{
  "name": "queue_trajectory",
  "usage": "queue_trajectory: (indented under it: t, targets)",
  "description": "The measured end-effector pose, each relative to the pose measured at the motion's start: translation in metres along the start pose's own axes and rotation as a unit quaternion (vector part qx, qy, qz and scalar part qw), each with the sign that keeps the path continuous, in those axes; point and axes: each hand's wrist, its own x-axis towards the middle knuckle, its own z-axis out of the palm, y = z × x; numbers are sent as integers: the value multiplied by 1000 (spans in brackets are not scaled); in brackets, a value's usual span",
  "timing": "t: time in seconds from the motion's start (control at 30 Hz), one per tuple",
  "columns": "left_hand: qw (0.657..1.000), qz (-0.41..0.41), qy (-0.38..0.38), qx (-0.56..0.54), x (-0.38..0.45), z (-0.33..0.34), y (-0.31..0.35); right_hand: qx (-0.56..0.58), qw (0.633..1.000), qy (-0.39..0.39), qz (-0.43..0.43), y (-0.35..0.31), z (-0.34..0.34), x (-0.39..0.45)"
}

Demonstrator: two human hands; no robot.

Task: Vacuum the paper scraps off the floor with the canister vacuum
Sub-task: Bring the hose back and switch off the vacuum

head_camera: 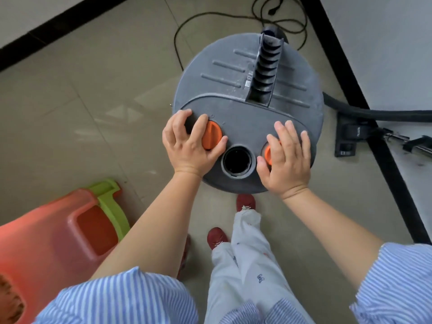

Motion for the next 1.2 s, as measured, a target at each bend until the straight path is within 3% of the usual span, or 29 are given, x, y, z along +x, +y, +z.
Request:
queue_trajectory:
  t: [0.37, 0.47, 0.6, 0.7, 0.8, 0.97, 1.13, 1.2]
  targets:
    - [996, -77, -35, 42, 61, 25, 34, 10, 999, -29, -9, 50, 2, 69]
    - [998, -56, -29, 23, 65, 26, 31, 9, 999, -32, -2, 50, 1, 74]
    - [998, -52, -19, -2, 61, 23, 26, 15, 999, -34, -1, 46, 2, 66]
    - [992, -103, -66, -16, 45, 11, 27, 8, 1000, -22, 5, 35, 0, 50]
    - [988, -101, -109, -29, 23, -2, 15, -14, 1000, -19, 11, 16, -3, 22]
    - [993, -76, -88, -37, -4, -8, -3, -8, 1000, -22, 19, -11, -5, -3]
    - [996, -53, -54, -55, 5, -2, -4, 10, 981, -8, 193, 2, -8, 13]
    - [996, -48, -52, -58, 6, 1, -5, -7, 979, -11, 203, 3, -6, 14]
